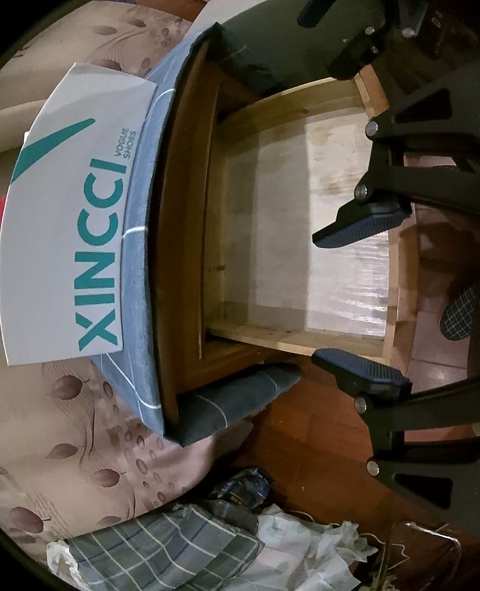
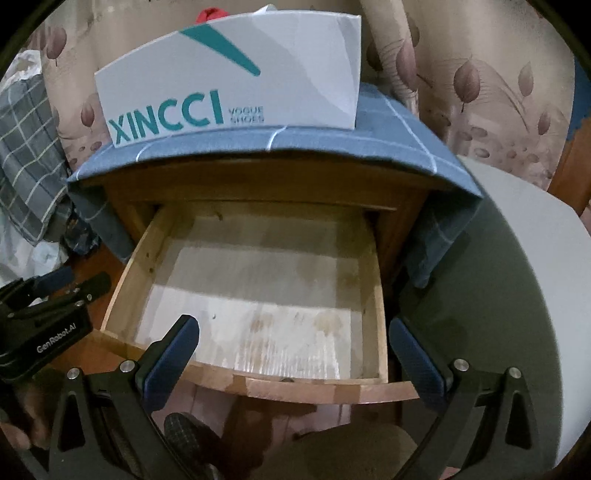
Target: Take underwear out of drawer
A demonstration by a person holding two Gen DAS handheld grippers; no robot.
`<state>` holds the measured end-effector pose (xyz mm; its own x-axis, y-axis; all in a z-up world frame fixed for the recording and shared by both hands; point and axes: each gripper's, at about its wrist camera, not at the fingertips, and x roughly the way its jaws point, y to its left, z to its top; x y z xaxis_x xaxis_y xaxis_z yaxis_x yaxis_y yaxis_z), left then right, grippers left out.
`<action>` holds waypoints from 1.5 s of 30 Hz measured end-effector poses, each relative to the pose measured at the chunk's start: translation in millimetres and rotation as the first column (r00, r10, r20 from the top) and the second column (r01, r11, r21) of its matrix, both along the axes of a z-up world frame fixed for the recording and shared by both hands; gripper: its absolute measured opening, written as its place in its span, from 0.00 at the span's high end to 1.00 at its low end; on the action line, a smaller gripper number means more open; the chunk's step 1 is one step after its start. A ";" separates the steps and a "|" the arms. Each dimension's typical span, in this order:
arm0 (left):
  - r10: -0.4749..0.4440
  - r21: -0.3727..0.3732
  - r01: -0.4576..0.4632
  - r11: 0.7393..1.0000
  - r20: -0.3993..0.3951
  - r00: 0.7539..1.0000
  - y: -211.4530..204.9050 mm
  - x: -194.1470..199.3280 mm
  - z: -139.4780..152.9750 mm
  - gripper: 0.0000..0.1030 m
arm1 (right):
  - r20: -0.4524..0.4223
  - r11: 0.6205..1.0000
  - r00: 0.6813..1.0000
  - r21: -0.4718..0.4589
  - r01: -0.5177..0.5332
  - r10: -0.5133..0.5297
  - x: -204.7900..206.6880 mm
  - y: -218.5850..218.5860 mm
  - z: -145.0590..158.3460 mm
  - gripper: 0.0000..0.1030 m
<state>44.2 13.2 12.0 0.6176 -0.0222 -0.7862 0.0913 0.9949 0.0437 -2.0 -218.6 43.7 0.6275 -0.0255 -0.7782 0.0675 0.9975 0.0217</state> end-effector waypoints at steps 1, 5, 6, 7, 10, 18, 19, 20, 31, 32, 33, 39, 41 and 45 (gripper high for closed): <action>0.001 0.002 -0.001 1.000 0.001 1.000 0.1 -0.2 0.0 0.44 | 0.000 1.000 1.000 0.003 -0.002 0.002 0.2 1.2 -1.4 0.01; 0.001 -0.002 -0.001 1.000 0.004 1.000 -0.4 0.0 0.0 0.44 | -0.020 1.000 1.000 0.029 0.009 -0.009 0.5 -0.6 -6.8 0.01; -0.001 -0.002 0.001 1.000 0.002 1.000 -0.2 -0.1 0.1 0.44 | -0.023 0.999 1.000 0.032 0.014 -0.013 1.2 -1.2 -7.4 0.01; -0.003 -0.001 0.003 1.000 0.003 1.000 -0.8 -0.4 0.3 0.44 | -0.028 0.999 0.999 0.036 0.017 -0.016 1.2 -1.7 -8.7 0.01; -0.014 0.007 0.014 1.000 0.005 1.000 -4.0 -2.1 0.3 0.44 | -0.029 0.999 0.999 0.040 0.014 -0.013 1.2 -1.6 -9.8 0.01; -0.029 0.002 0.029 1.000 -0.003 1.000 -5.4 -1.4 -0.5 0.44 | -0.053 0.999 0.999 0.031 0.005 -0.004 3.0 2.6 -15.6 0.01; -0.030 0.000 0.030 1.000 -0.004 1.000 -5.3 -1.2 -0.3 0.44 | -0.059 0.999 0.998 0.032 0.004 -0.002 3.6 3.0 -16.6 0.01; -0.033 -0.005 0.033 0.999 -0.007 0.999 -5.3 -0.3 -0.4 0.44 | -0.059 0.999 0.998 0.032 0.003 -0.001 3.5 3.3 -16.9 0.01; -0.045 0.002 0.045 0.999 -0.002 0.999 -10.4 -2.9 -0.9 0.44 | -0.066 1.000 0.998 0.030 -0.001 0.003 3.0 4.0 -18.2 0.01; -0.045 0.001 0.045 0.999 -0.003 0.999 -10.4 -2.9 -0.9 0.44 | -0.066 1.000 0.998 0.030 0.000 0.002 3.3 4.0 -18.2 0.01; -0.045 0.001 0.045 0.999 -0.004 0.999 -10.4 -2.9 -1.0 0.44 | -0.066 1.000 0.998 0.029 0.000 0.002 3.4 4.3 -18.3 0.01; -0.039 0.000 0.039 0.999 -0.007 0.999 -10.0 -2.3 0.1 0.44 | -0.070 1.000 0.998 0.026 -0.001 0.003 4.0 5.2 -18.6 0.01; -0.040 -0.002 0.040 0.999 -0.004 0.999 -10.2 -2.4 0.3 0.44 | -0.071 1.000 0.997 0.026 -0.001 0.003 4.3 5.2 -19.1 0.01; -0.042 -0.004 0.042 0.999 -0.006 0.999 -10.3 -2.5 0.3 0.44 | -0.072 1.000 0.997 0.025 0.000 0.002 4.1 4.9 -19.2 0.01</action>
<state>41.8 2.9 12.3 0.6113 -0.0508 -0.7897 0.1334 0.9903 0.0395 2.1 -213.6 24.5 0.5697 -0.0051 -0.8218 0.0690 0.9967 0.0416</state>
